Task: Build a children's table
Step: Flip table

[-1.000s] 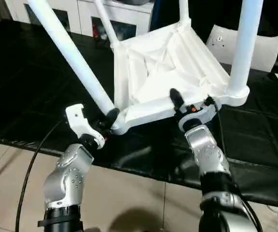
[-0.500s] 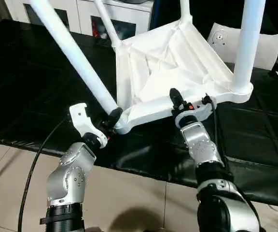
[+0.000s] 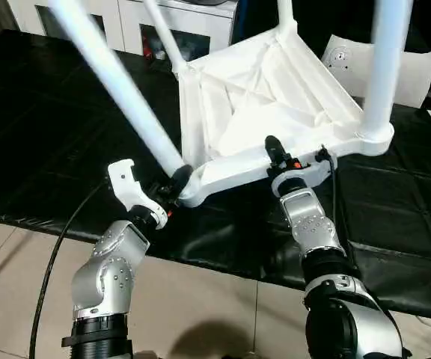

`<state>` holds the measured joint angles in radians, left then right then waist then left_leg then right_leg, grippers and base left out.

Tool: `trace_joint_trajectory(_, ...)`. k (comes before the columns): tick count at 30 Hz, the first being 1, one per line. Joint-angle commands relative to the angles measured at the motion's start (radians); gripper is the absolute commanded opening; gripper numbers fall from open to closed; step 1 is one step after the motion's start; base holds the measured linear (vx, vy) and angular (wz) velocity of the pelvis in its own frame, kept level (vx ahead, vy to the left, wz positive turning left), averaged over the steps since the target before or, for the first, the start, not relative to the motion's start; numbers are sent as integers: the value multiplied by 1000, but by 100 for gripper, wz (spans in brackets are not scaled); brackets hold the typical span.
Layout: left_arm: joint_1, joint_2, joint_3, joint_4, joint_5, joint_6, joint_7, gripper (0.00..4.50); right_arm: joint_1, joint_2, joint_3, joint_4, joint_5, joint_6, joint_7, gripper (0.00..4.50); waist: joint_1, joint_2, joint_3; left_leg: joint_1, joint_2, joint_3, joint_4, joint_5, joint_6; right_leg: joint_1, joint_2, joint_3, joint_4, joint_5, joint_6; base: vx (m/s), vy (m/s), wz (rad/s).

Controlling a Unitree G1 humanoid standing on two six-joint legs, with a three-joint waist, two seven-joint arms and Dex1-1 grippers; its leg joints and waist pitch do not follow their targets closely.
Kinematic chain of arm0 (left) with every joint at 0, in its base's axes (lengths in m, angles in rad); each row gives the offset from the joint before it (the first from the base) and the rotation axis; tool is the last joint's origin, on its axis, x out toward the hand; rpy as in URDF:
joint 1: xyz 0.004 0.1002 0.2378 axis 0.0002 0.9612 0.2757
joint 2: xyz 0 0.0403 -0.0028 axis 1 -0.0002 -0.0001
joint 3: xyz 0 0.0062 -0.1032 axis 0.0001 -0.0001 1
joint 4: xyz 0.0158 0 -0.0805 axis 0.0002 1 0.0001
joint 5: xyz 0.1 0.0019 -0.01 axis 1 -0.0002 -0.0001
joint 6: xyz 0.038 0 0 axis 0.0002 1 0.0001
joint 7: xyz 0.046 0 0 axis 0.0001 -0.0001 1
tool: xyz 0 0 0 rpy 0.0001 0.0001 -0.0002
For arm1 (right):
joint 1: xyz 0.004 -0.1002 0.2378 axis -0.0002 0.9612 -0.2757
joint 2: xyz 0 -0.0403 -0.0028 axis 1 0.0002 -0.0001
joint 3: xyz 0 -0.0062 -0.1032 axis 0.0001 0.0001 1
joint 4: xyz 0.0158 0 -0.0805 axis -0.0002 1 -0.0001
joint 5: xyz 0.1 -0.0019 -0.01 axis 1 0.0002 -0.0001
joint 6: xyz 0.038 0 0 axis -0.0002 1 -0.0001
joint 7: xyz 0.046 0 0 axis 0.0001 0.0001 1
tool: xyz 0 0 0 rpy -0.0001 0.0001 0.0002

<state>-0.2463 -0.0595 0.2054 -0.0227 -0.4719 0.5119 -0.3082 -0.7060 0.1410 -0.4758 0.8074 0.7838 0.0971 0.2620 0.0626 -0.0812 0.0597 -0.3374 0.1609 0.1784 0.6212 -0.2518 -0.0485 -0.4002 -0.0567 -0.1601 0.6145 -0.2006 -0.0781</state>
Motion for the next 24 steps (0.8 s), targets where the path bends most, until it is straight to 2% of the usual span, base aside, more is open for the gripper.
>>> trace_joint_trajectory(1,-1,-11,-76,14,-21,49,-57,342,-88,52,11,-36,-16,-18,-4,201,-1,10,-76,-4,94,-35,-63,148,124,71,-135,107,-48,43,-143,0,0,0)
trace_joint_trajectory(2,2,-1,-81,9,-22,50,-74,352,-88,47,11,-42,-16,-24,-6,201,-1,10,-76,-6,93,-34,-62,150,130,72,-134,107,-47,44,-145,0,0,0)
trace_joint_trajectory(4,16,27,-92,-8,-25,55,-96,359,-87,37,18,-52,-31,-40,-11,201,0,16,-74,-7,95,-34,-64,128,135,70,-133,104,-53,9,-139,0,0,0)
trace_joint_trajectory(5,25,40,-98,-17,-26,57,-108,359,-86,32,23,-59,-39,-48,-11,201,0,16,-72,-8,96,-34,-65,111,126,70,-132,104,-56,-24,-132,0,0,0)
trace_joint_trajectory(6,41,62,-109,-32,-21,57,-125,359,-84,27,30,-72,-48,-56,-13,201,0,20,-72,-8,96,-34,-65,106,121,70,-132,104,-57,-34,-131,0,0,0)
trace_joint_trajectory(8,86,113,-126,-64,-3,55,-161,359,-80,10,40,-103,-69,-76,-30,201,0,21,-72,-8,97,-36,-65,112,111,71,-132,103,-55,-40,-127,0,0,0)
trace_joint_trajectory(9,118,151,-135,-88,14,47,-183,361,-73,-7,55,-128,-97,-88,-46,201,-1,39,-72,-6,96,-36,-64,125,109,66,-129,103,-51,-22,-130,0,0,0)
trace_joint_trajectory(10,118,151,-135,-88,14,47,-183,362,-73,-7,55,-128,-97,-88,-46,201,-4,31,-73,-6,97,-35,-63,136,109,67,-126,103,-50,-2,-133,0,0,0)
trace_joint_trajectory(11,167,209,-139,-138,28,46,-218,362,-61,-39,83,-182,-152,-96,-90,201,-2,44,-75,-6,95,-37,-61,148,109,68,-127,103,-44,19,-140,0,0,0)
trace_joint_trajectory(12,167,209,-139,-138,28,46,-218,370,-61,-39,83,-182,-152,-96,-90,201,-3,40,-75,-7,96,-37,-61,156,110,68,-127,104,-44,30,-141,0,0,0)
trace_joint_trajectory(13,191,242,-138,-184,29,47,-233,378,-48,-62,107,-229,-197,-97,-122,201,-2,49,-73,-8,90,-34,-60,150,114,65,-124,104,-43,42,-145,0,0,0)
trace_joint_trajectory(14,195,249,-138,-195,30,47,-234,378,-45,-68,113,-241,-208,-97,-129,201,-2,45,-72,-8,90,-34,-60,146,110,66,-125,105,-45,43,-145,0,0,0)
trace_joint_trajectory(15,203,269,-147,-218,46,28,-244,378,-36,-80,125,-271,-233,-95,-143,201,-2,46,-72,-13,86,-34,-61,139,109,69,-122,105,-42,51,-146,0,0,0)
trace_joint_trajectory(17,209,303,-172,-245,85,-14,-260,384,-20,-97,140,-322,-271,-88,-173,201,5,47,-64,-11,84,-31,-66,76,90,67,-117,104,-59,-44,-108,0,0,0)
trace_joint_trajectory(18,205,324,-190,-265,114,-54,-266,384,-2,-113,157,-370,-307,-84,-198,201,3,43,-64,-11,83,-29,-67,63,82,68,-116,105,-59,-66,-98,0,0,0)
trace_joint_trajectory(19,204,326,-192,-267,118,-58,-266,384,0,-115,159,-376,-312,-83,-201,201,9,46,-63,-9,84,-30,-68,53,68,67,-113,105,-62,-87,-77,0,0,0)
trace_joint_trajectory(20,187,344,-208,-275,148,-97,-266,384,21,-136,184,-424,-364,-76,-231,201,7,43,-63,-11,85,-31,-69,51,62,67,-113,105,-61,-92,-70,0,0,0)
trace_joint_trajectory(21,175,357,-222,-278,171,-118,-268,384,34,-149,200,-451,-403,-72,-250,201,11,45,-63,-6,85,-32,-69,48,52,63,-109,104,-64,-101,-50,0,0,0)
trace_joint_trajectory(24,157,377,-245,-288,203,-138,-267,384,53,-164,221,-493,-455,-61,-286,201,13,39,-61,-8,82,-32,-73,24,34,65,-110,105,-68,-135,-22,0,0,0)
